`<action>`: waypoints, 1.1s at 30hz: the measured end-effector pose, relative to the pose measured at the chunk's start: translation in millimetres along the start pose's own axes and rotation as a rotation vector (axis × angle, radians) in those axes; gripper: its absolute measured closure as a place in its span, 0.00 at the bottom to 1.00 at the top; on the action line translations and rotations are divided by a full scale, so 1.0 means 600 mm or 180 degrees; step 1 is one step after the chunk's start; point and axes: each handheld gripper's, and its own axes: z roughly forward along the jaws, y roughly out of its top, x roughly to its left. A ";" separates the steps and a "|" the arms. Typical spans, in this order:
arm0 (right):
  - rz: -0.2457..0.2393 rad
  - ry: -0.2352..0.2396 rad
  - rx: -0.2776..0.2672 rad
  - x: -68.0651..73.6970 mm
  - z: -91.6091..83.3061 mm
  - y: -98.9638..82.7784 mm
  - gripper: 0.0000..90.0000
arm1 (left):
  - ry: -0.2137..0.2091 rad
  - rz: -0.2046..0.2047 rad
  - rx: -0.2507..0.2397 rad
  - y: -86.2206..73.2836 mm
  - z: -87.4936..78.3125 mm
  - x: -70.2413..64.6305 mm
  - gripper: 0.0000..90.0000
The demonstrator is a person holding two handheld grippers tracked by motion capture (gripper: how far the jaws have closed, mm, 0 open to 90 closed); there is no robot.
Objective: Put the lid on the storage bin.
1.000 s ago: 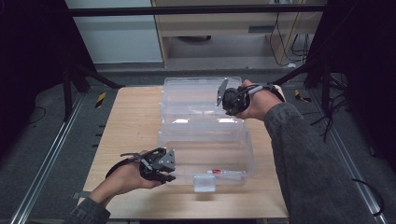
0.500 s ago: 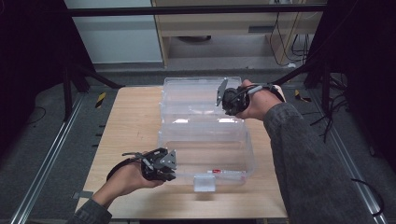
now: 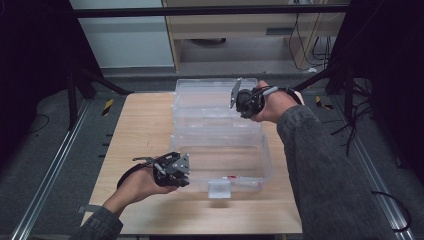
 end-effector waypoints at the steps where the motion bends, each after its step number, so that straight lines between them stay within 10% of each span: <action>1: -0.0001 0.0018 0.0000 -0.001 0.000 0.001 0.94 | 0.0026 0.0003 0.0038 0.002 0.000 -0.001 0.91; 33: -0.0119 0.0161 -0.0193 0.052 -0.049 0.004 0.99 | 0.0168 -0.0018 0.0046 0.001 0.004 -0.010 0.89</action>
